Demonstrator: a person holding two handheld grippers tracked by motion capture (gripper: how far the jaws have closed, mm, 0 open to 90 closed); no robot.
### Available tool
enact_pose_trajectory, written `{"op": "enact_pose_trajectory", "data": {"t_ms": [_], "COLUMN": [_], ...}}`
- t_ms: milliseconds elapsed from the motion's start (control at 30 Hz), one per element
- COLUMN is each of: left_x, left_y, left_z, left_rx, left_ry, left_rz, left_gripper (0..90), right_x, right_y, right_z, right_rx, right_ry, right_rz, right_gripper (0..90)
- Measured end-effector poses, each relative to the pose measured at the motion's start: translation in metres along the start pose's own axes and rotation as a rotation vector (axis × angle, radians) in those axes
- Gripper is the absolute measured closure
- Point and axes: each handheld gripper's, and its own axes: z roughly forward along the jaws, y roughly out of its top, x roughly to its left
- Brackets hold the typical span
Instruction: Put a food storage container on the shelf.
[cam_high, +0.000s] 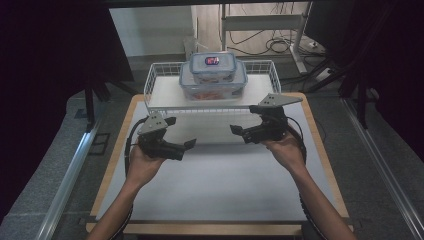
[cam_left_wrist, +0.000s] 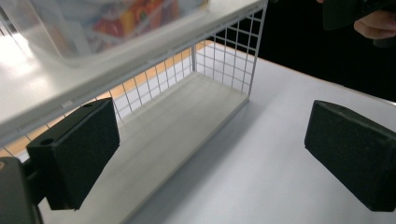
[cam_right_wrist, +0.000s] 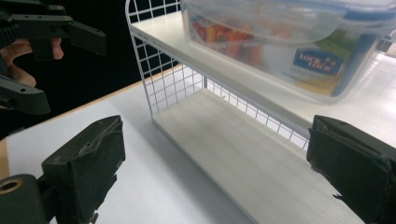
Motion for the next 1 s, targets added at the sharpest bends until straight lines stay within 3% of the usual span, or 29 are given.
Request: {"op": "enact_pose_trajectory", "data": {"t_ms": [400, 667, 900, 1000], "left_x": [-0.004, -0.014, -0.023, -0.024], "left_y": [-0.035, -0.056, -0.072, -0.080], "left_z": [0.000, -0.008, -0.013, -0.015], "left_rx": [0.008, 0.013, 0.007, 0.000], "left_ry": [0.011, 0.025, 0.024, 0.021], "left_rz": [-0.029, -0.003, -0.013, -0.040], "left_gripper": [2.8, 2.8, 2.8, 2.8], "right_x": [0.005, 0.009, 0.018, 0.020], "right_y": [-0.031, -0.049, -0.061, -0.068], "right_z": [0.001, -0.004, -0.011, -0.012], "right_rx": [-0.001, 0.028, 0.038, 0.046], "right_ry": [0.007, 0.002, 0.002, 0.003], "right_rz": [-0.003, -0.015, -0.022, -0.022], "right_gripper": [1.9, 0.0, 0.0, 0.0]}}
